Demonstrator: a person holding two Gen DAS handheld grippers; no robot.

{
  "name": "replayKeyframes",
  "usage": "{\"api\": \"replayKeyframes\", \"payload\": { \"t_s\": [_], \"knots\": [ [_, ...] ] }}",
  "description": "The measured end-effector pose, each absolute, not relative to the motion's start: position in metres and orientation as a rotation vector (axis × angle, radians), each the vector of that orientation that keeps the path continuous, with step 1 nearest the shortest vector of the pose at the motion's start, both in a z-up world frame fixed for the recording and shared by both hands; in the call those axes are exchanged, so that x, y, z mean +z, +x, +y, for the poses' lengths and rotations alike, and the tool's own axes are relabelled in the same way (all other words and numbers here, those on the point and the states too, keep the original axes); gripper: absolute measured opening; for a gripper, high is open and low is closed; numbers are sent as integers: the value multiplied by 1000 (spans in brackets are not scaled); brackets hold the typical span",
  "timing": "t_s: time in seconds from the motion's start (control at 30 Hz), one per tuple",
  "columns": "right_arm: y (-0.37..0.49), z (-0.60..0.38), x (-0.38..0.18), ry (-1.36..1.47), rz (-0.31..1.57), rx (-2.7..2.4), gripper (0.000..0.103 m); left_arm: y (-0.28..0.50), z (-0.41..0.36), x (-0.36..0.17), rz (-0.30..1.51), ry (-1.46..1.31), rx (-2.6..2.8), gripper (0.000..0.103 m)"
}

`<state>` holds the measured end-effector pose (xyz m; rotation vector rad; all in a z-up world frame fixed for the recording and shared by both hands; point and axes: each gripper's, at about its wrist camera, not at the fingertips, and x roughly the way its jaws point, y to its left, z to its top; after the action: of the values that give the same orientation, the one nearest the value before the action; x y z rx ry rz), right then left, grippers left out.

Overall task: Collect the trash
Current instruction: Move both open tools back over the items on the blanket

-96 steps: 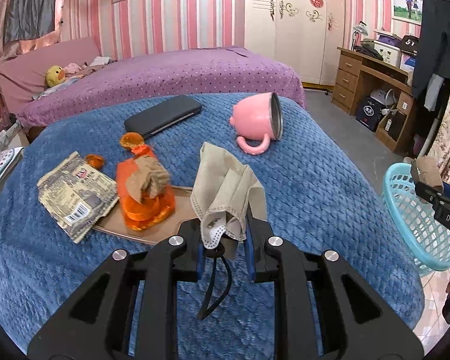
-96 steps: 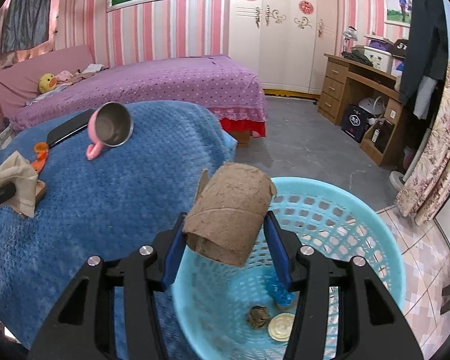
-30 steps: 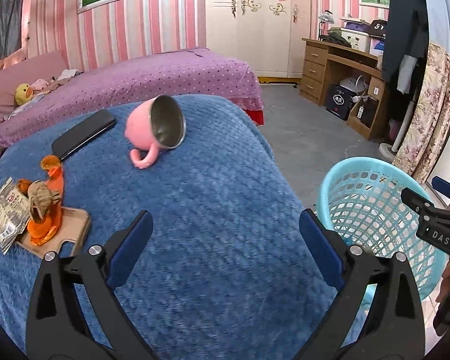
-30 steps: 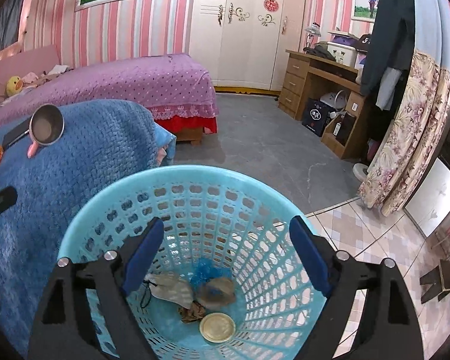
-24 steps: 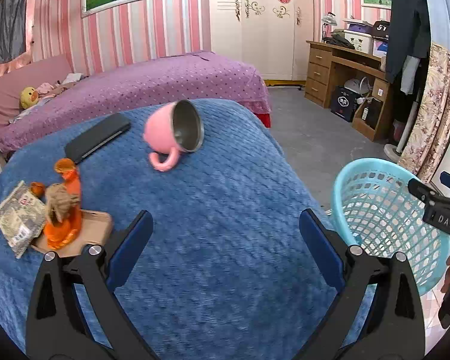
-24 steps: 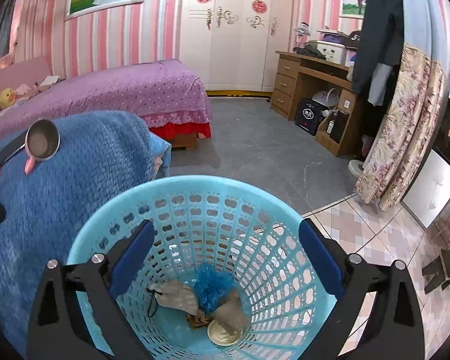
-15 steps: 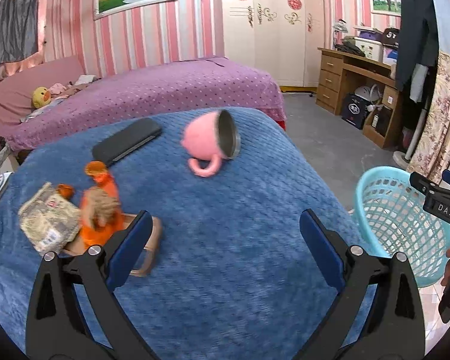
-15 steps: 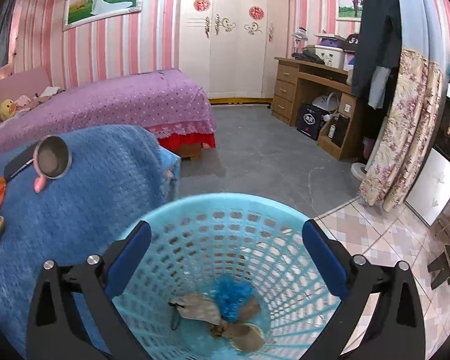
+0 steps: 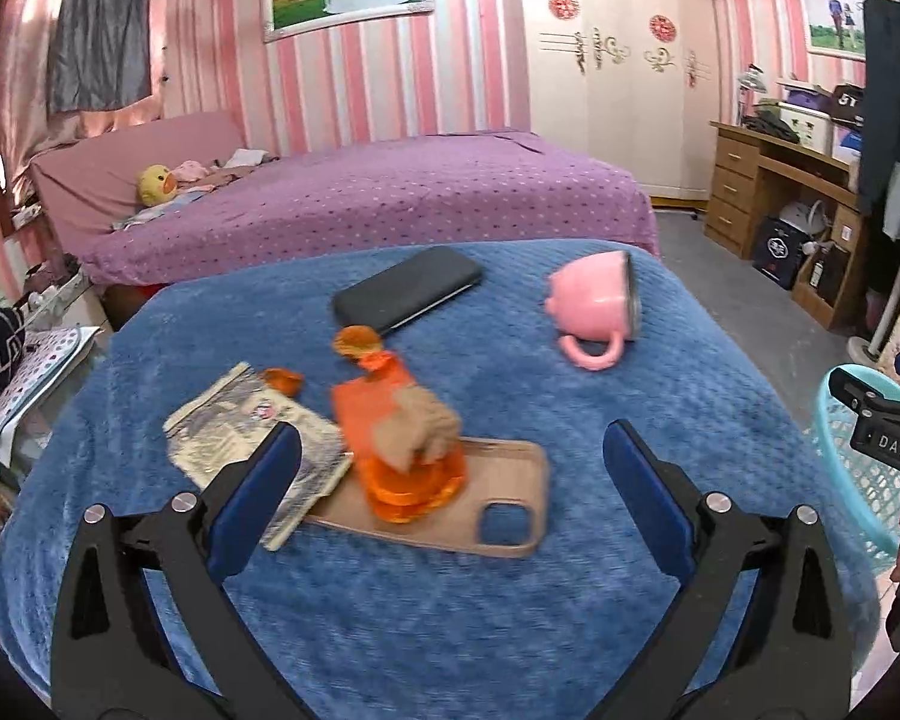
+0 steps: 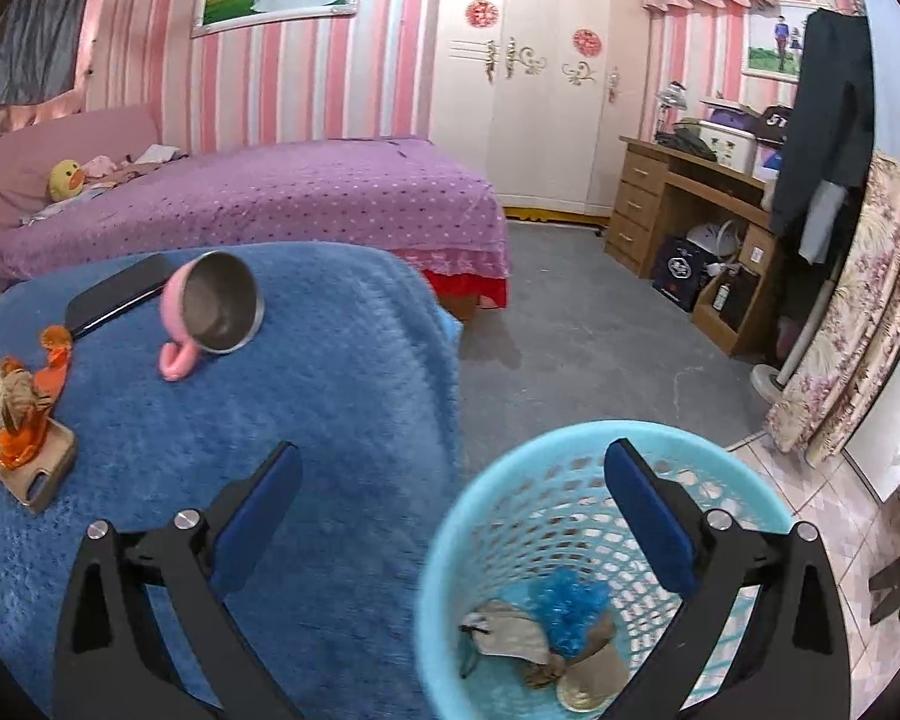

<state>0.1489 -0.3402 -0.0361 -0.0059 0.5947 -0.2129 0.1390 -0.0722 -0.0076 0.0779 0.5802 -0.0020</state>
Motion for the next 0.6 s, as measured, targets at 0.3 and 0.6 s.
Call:
{"api": "replayKeyframes", "payload": {
  "t_s": [0.3,0.6],
  "knots": [
    [157,-284,-43,-67,614,-145,98,150,-17,-14,628,17,44,97],
    [155,-267,-51,-54,630,-134,98,157,27,-26,666,6,87,97]
  ]
}}
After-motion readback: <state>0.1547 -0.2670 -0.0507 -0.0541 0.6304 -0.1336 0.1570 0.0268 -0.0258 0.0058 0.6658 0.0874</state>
